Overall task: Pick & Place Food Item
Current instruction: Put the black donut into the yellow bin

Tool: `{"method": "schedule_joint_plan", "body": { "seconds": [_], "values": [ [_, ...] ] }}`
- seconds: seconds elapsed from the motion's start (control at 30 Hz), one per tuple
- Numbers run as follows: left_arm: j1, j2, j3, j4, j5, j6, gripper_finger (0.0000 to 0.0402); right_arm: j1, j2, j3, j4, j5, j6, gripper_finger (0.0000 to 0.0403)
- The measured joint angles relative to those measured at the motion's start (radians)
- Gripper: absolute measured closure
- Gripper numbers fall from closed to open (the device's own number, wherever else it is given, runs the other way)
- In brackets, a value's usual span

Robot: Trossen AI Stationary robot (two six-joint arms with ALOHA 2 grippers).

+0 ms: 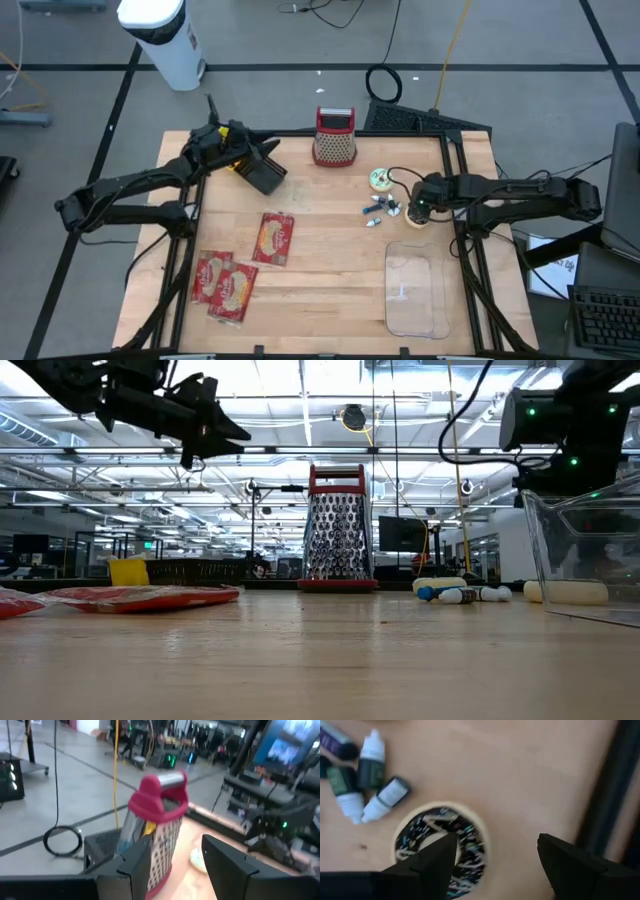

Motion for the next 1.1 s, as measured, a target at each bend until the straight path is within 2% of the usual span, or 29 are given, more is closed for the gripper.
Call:
{"method": "schedule_joint_plan", "body": {
  "seconds": [0.2,0.57,0.7,1.1],
  "values": [
    [-0.010,0.053,0.000,0.004,0.002,0.019,0.0227,0.000,0.000,-0.091,0.122,-0.098,0.025,0.0138],
    [-0.010,0.066,0.000,0.006,0.003,0.018,0.0227,0.000,-0.001,-0.158,0.188,-0.116,0.078,0.0146],
    [-0.010,0.066,0.000,0.006,0.003,0.018,0.0227,0.000,-0.001,-0.159,0.217,-0.117,0.076,0.0177],
    [-0.010,0.066,0.000,0.000,0.003,0.018,0.0227,0.000,0.000,-0.159,0.342,-0.117,-0.011,0.0315]
  ]
}}
